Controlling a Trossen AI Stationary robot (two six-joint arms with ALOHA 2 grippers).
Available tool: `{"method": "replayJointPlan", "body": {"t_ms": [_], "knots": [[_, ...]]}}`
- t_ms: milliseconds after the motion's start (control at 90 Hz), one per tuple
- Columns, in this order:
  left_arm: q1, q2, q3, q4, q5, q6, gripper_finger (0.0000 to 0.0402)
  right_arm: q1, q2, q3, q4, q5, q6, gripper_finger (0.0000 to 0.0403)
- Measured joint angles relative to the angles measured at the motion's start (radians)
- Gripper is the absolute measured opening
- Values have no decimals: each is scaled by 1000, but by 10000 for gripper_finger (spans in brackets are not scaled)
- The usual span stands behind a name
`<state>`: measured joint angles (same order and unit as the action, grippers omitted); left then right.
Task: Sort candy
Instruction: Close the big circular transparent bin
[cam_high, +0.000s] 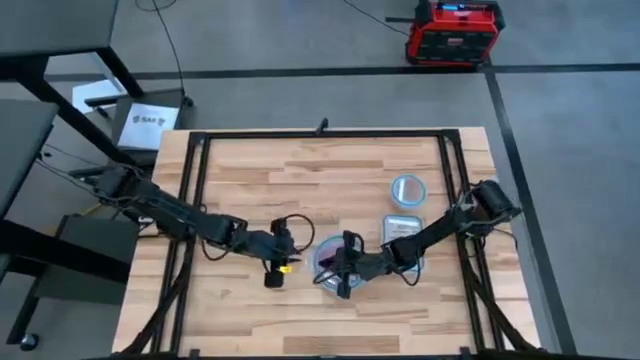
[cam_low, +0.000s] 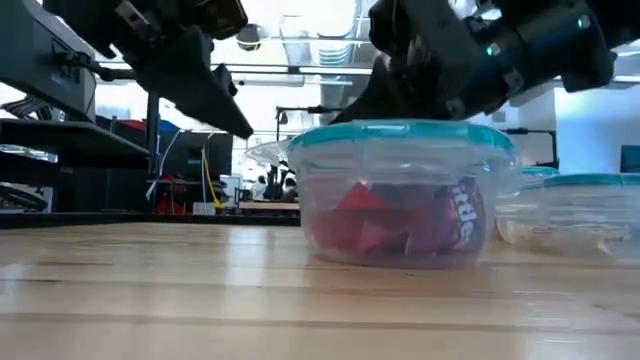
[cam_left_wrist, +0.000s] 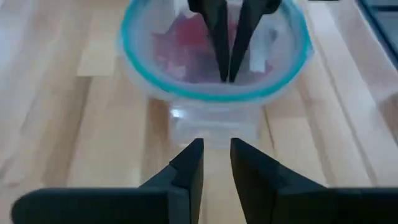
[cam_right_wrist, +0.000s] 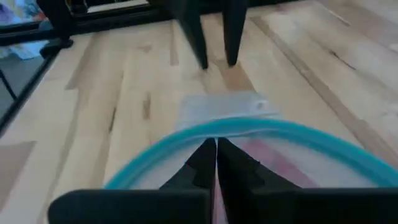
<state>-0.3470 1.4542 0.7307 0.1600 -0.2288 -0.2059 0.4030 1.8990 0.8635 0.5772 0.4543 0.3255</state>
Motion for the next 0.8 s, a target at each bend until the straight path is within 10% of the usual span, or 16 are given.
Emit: {"method": "replayJointPlan", "body": {"t_ms": [800], "knots": [[68, 145, 13, 154, 99, 35, 65, -5, 2, -1, -84, -9, 32, 0]]}}
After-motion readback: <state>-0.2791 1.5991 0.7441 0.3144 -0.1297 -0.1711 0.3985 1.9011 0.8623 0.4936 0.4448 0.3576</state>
